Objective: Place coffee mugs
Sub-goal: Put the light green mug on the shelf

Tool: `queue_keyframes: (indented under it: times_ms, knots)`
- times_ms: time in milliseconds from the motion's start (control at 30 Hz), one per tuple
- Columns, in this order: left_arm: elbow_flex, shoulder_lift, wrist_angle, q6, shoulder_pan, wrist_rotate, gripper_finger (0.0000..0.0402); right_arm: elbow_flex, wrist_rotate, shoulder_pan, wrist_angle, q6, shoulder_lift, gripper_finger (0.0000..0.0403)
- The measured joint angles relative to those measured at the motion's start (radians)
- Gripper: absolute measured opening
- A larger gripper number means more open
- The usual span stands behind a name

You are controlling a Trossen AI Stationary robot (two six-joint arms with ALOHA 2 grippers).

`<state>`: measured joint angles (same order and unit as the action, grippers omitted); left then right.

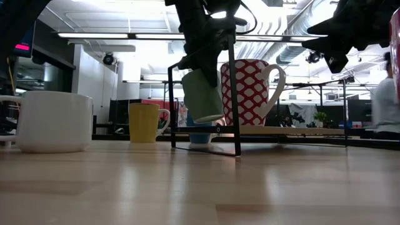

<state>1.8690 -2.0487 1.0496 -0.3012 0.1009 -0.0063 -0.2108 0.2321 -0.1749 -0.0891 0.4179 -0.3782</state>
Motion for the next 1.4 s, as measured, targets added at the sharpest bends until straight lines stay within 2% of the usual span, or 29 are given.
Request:
queue_keyframes:
  times_ms: [433,967,1400]
  knots:
    - [0.0,0.0,0.0,-0.001,0.0,0.0,0.003,0.0,-0.009,0.0,0.004,0.0,0.0,0.0124]
    - [-0.018,0.002,-0.004,-0.002,0.006,0.0,0.0066,0.0,-0.039,0.0,0.004,0.0,0.0,0.0124]
    - [-0.016,0.002,-0.003,-0.001,0.006,0.025,0.0068,0.0,-0.038,0.0,0.004,-0.025,0.0,0.0124]
